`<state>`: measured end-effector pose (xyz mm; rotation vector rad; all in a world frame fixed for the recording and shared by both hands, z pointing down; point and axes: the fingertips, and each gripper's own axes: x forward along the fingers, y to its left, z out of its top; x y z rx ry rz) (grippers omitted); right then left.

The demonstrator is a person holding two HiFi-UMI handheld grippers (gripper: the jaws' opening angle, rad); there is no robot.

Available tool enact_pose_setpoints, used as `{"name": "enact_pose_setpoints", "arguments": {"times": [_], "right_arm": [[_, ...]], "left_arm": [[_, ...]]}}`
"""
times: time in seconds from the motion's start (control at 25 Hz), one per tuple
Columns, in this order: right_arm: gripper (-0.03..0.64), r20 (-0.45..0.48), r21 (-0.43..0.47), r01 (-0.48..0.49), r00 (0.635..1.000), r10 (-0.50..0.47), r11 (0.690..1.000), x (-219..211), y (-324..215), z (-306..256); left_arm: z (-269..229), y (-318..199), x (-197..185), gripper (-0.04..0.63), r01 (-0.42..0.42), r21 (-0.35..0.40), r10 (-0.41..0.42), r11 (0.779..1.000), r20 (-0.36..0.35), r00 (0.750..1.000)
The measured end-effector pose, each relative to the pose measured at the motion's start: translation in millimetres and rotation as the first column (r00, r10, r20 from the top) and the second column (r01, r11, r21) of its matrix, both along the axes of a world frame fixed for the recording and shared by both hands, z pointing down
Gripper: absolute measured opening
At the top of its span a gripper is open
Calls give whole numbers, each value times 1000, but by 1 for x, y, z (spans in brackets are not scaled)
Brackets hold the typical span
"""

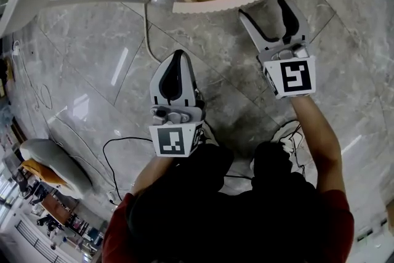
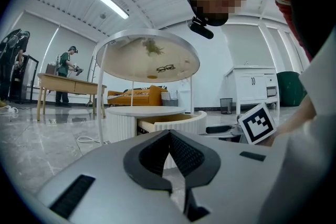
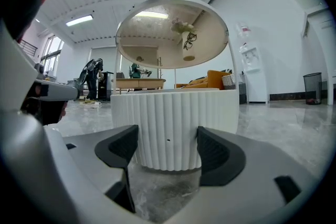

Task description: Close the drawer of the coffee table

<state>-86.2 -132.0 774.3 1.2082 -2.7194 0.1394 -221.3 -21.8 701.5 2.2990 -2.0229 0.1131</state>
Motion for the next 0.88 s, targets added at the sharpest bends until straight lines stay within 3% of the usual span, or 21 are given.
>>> {"name": "enact_pose_setpoints", "arguments": {"times": [0.28,0.88], "right_arm": [[344,7,5,-12,1000,12,1000,-22,-29,0],[344,5,15,-14,1000,14,1000,-57,-75,1]], "left_arm": [[12,-2,3,14,-20,-56,20,998,-3,1000],[6,-5,-2,14,-17,-32,18,999,1,1000]]}}
